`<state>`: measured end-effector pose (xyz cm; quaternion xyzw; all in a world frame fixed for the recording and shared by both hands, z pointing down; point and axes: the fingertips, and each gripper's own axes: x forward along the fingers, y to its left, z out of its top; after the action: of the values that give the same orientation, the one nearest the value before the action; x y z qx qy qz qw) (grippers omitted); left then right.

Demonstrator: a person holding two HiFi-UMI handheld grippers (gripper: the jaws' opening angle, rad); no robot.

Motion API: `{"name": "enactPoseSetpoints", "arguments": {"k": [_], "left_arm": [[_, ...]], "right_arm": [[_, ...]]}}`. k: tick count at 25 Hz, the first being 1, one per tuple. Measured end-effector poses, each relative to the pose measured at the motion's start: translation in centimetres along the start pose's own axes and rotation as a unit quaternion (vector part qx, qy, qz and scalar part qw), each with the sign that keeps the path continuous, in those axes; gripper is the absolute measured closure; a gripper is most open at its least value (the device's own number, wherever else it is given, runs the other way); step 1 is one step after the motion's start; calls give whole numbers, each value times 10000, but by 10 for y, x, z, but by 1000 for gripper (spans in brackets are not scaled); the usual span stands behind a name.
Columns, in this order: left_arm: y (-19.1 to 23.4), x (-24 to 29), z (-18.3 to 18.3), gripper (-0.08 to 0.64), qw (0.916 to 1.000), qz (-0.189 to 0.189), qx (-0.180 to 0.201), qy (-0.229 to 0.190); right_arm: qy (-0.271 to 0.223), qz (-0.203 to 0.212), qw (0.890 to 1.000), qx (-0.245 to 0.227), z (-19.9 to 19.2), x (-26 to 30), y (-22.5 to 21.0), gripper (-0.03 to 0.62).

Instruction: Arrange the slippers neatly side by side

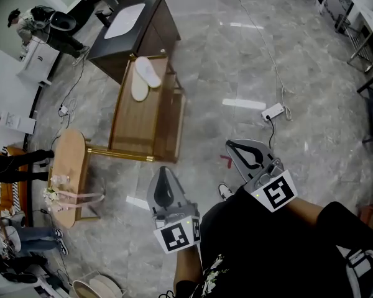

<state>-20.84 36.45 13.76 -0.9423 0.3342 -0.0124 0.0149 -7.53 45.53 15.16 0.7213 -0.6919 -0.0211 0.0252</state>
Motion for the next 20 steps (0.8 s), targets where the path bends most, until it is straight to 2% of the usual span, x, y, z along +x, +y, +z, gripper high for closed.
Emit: {"name": "enactPoseSetpoints", "arguments": {"k": [3, 11, 20], "left_arm": [[6, 5, -3, 558, 9999, -96, -41, -30], [5, 7, -9, 558, 9990, -318, -293, -90], [15, 6, -2, 558, 9991, -305, -199, -216]], "right_arm": [[115, -147, 9998, -52, -4, 1, -3, 597], [307, -191, 9989, -285, -1, -2, 7, 597], [227, -234, 9985, -429, 8, 5, 12, 597]]}}
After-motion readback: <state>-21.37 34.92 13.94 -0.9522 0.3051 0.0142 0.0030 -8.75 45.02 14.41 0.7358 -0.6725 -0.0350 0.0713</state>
